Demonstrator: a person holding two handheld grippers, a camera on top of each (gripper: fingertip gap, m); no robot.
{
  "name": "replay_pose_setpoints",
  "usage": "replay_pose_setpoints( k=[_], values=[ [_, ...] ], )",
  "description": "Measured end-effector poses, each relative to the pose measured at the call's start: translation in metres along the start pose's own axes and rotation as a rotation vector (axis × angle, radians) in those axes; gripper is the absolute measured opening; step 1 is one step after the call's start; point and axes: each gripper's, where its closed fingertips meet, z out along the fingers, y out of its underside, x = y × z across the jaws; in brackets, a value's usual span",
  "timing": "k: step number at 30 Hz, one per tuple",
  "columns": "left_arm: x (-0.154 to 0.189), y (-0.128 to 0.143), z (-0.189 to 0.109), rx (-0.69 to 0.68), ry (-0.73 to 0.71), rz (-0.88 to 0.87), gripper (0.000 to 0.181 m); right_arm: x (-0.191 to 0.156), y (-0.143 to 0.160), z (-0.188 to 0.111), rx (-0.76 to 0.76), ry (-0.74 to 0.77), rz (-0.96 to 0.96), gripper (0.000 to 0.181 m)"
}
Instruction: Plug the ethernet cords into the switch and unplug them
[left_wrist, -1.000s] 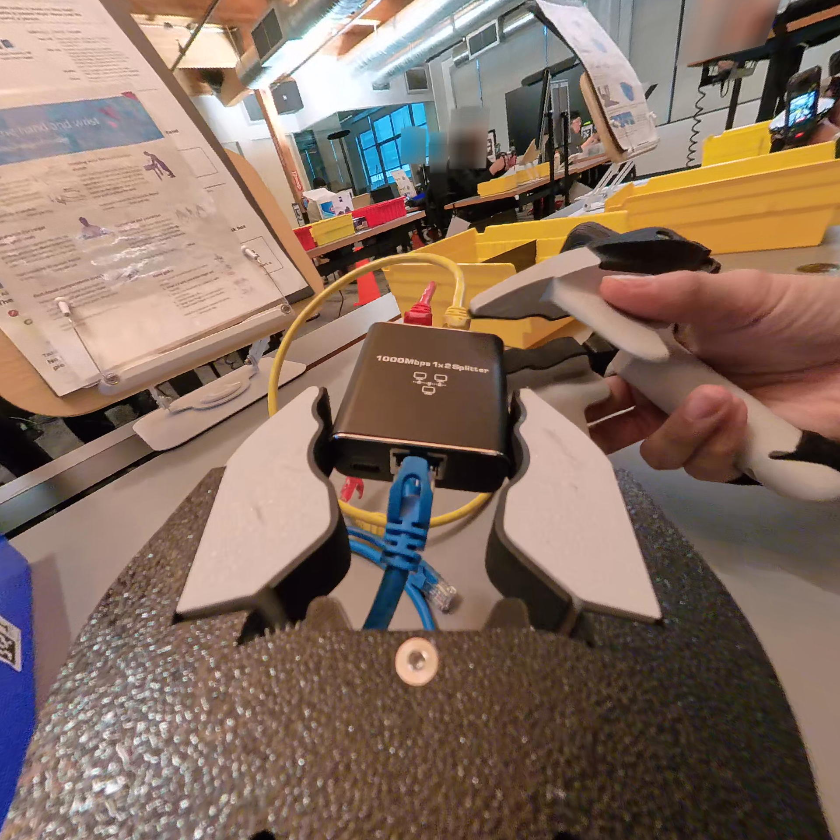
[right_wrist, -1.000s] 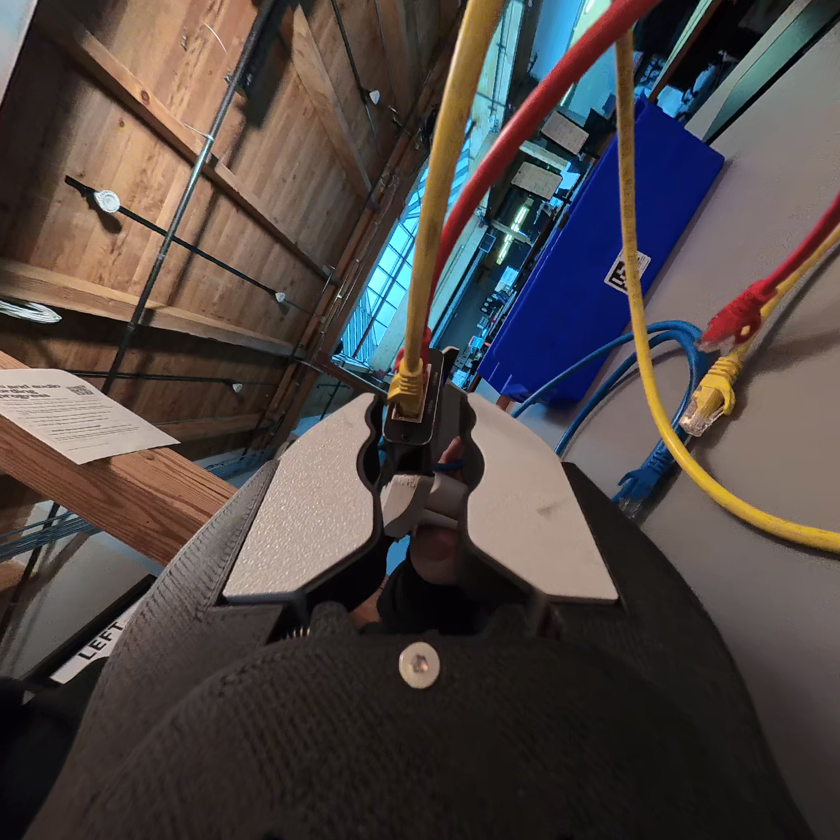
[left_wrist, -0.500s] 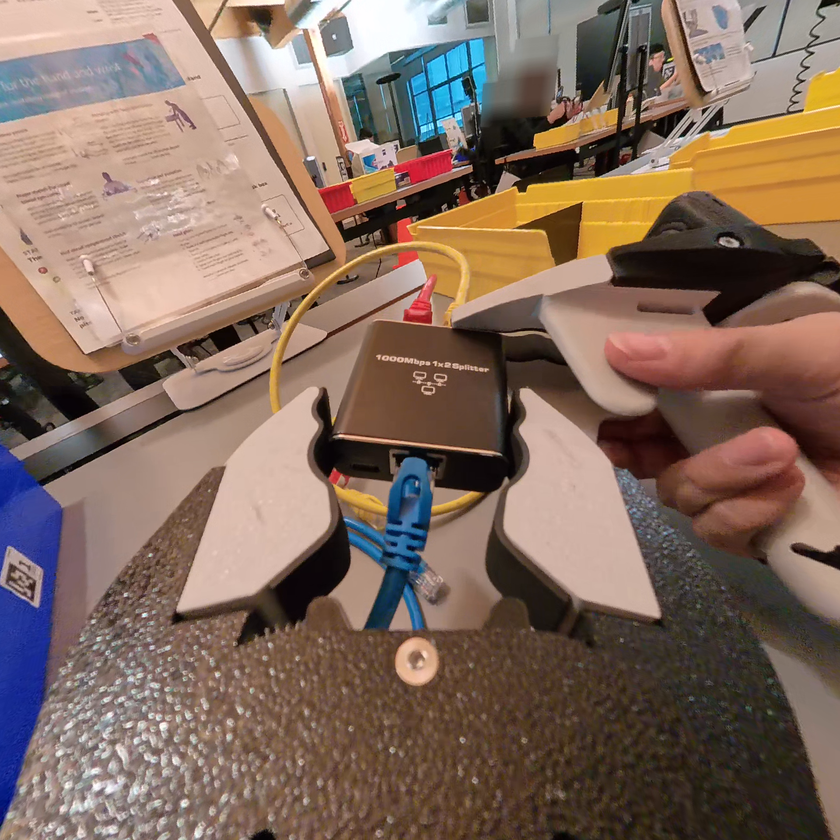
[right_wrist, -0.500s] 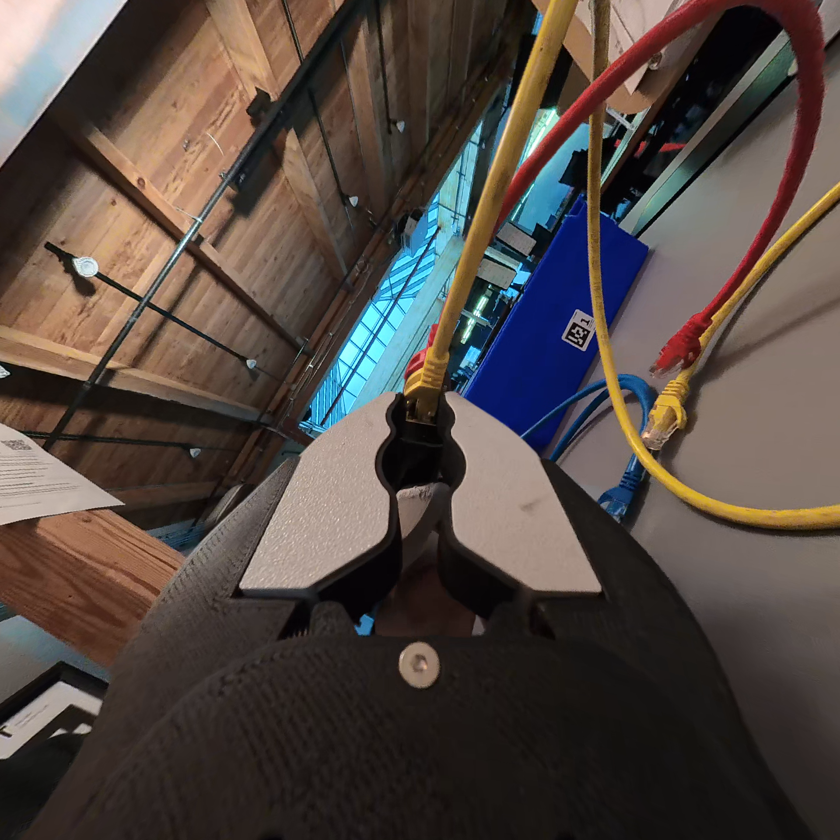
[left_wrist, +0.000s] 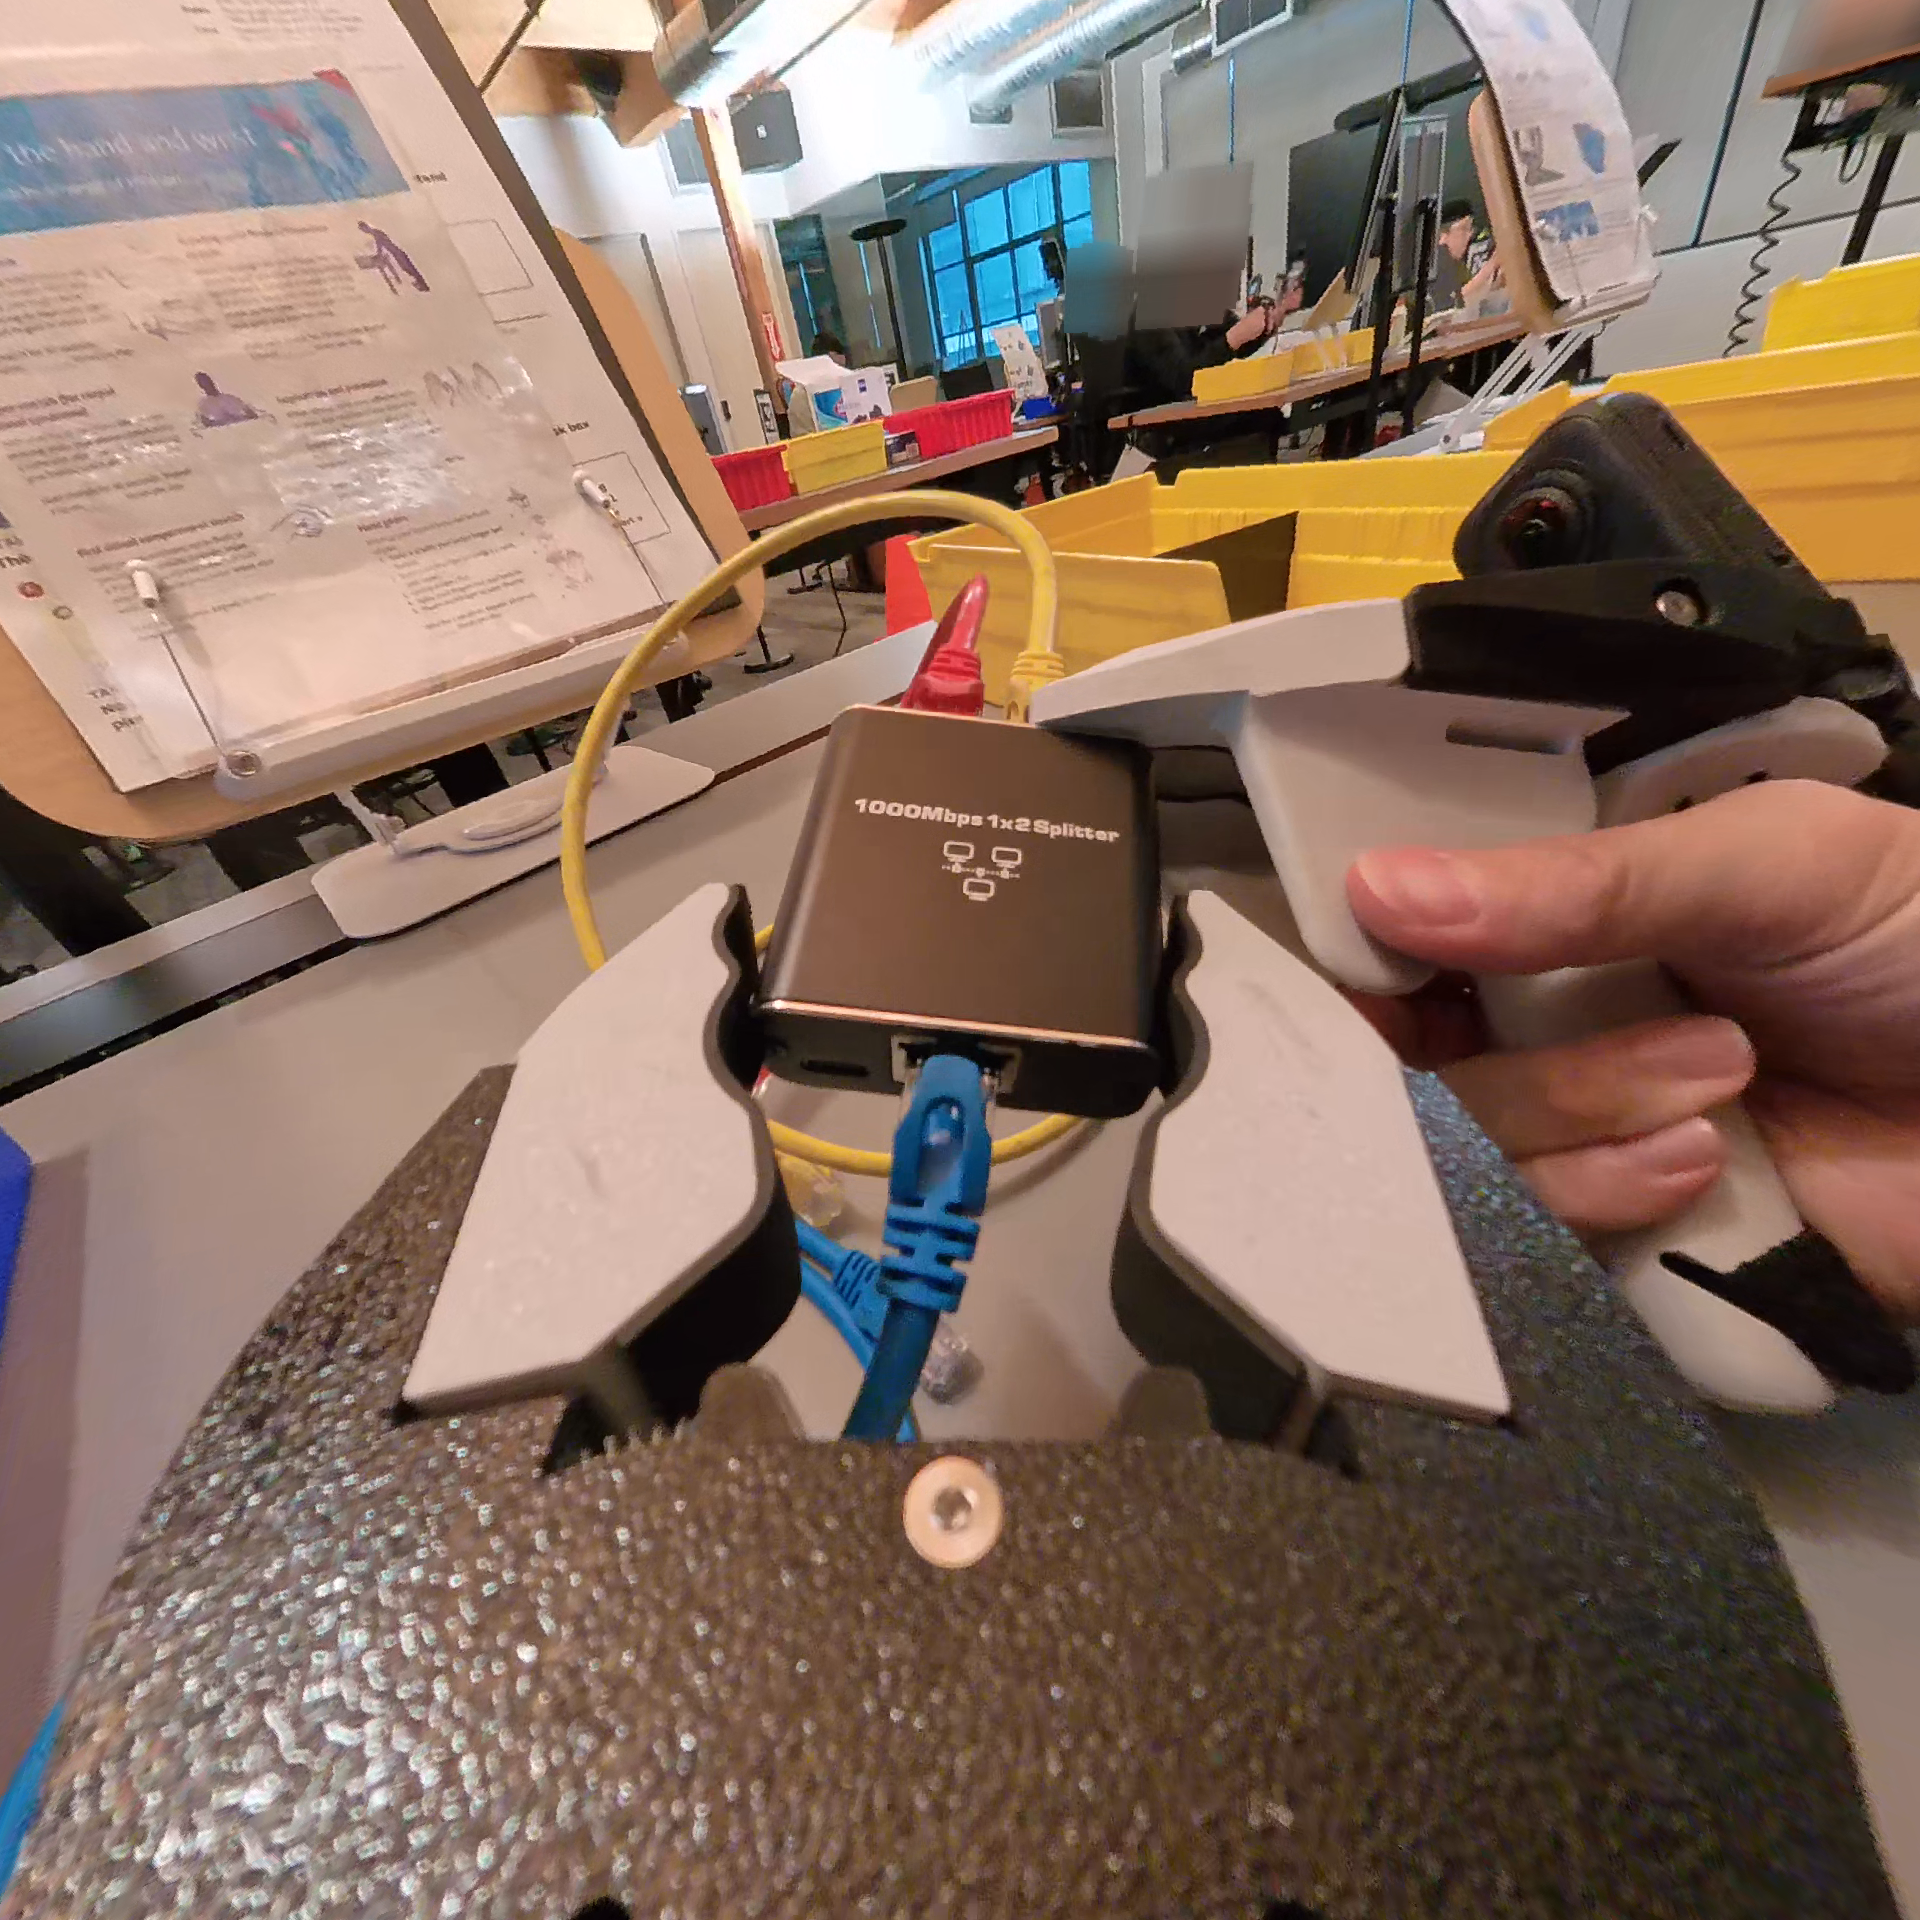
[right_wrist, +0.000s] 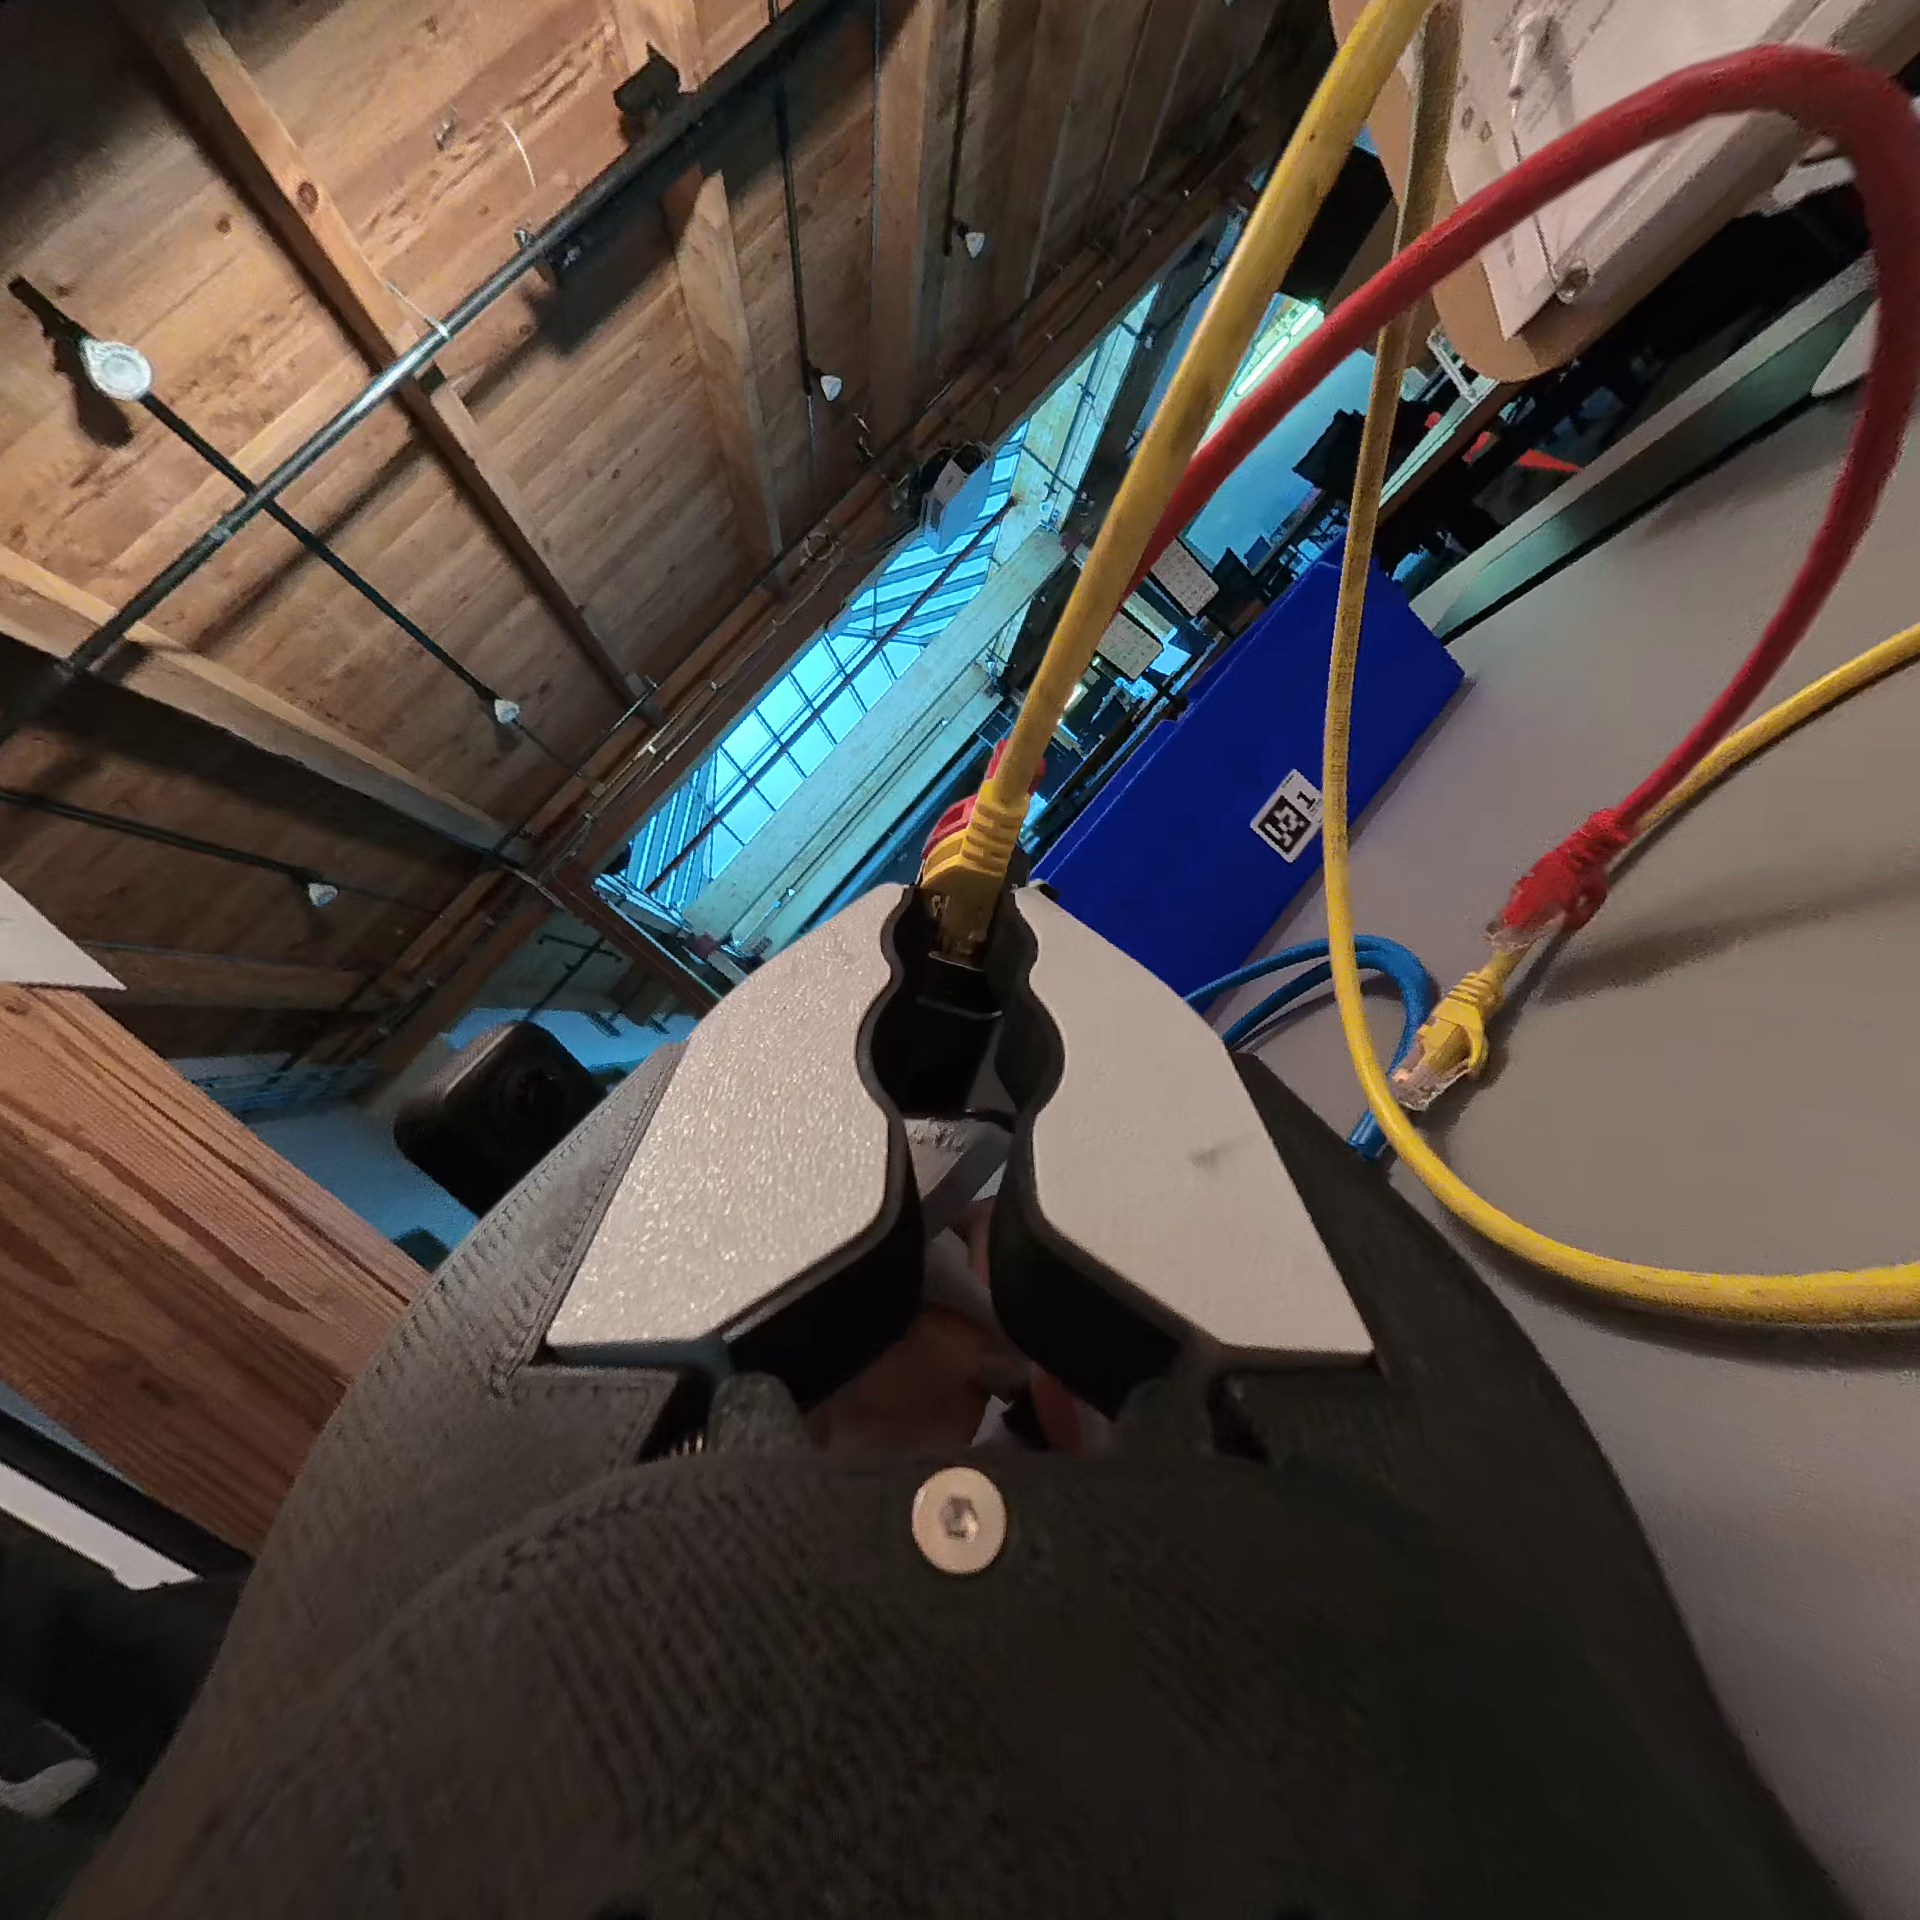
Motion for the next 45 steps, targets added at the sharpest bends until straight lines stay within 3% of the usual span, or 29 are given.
replay_pose_setpoints(
  k=[11,14,17,20,23,27,29,32,35,41,45],
  values=[
    [-0.004,0.002,0.001,-0.012,-0.036,-0.002,0.074,0.004,-0.004,0.002,0.007,0.001,-0.007,0.013],
    [-0.003,0.003,-0.002,-0.029,-0.082,0.088,0.074,0.011,-0.04,-0.006,0.13,-0.001,0.021,0.013],
    [-0.005,-0.006,-0.007,0.027,-0.069,0.037,0.074,0.009,-0.046,-0.008,0.067,0.033,-0.144,0.013],
    [-0.015,-0.015,-0.013,0.082,-0.077,0.05,0.074,-0.013,-0.076,-0.017,0.059,0.001,-0.212,0.013],
    [-0.01,-0.033,-0.02,0.195,0.016,0.03,0.074,-0.03,-0.107,-0.029,0.033,0.031,-0.366,0.013],
    [0.006,-0.065,-0.033,0.319,0.179,-0.003,0.074,-0.034,-0.135,-0.037,0.004,0.05,-0.399,0.013],
    [0.003,-0.078,-0.04,0.366,0.189,-0.04,0.074,-0.041,-0.121,-0.033,-0.086,0.006,-0.356,0.013],
    [-0.002,-0.084,-0.044,0.387,0.196,-0.084,0.074,-0.055,-0.077,-0.023,-0.207,-0.07,-0.319,0.013],
    [-0.009,-0.092,-0.052,0.448,0.231,-0.192,0.074,-0.062,-0.052,-0.017,-0.22,-0.135,-0.214,0.013],
    [-0.03,-0.114,-0.077,0.665,0.394,-0.552,0.074,-0.065,-0.039,-0.017,-0.11,-0.253,0.058,0.013],
    [-0.027,-0.11,-0.077,0.592,0.399,-0.426,0.074,-0.049,-0.043,-0.018,-0.09,-0.177,-0.002,0.013]
  ],
)
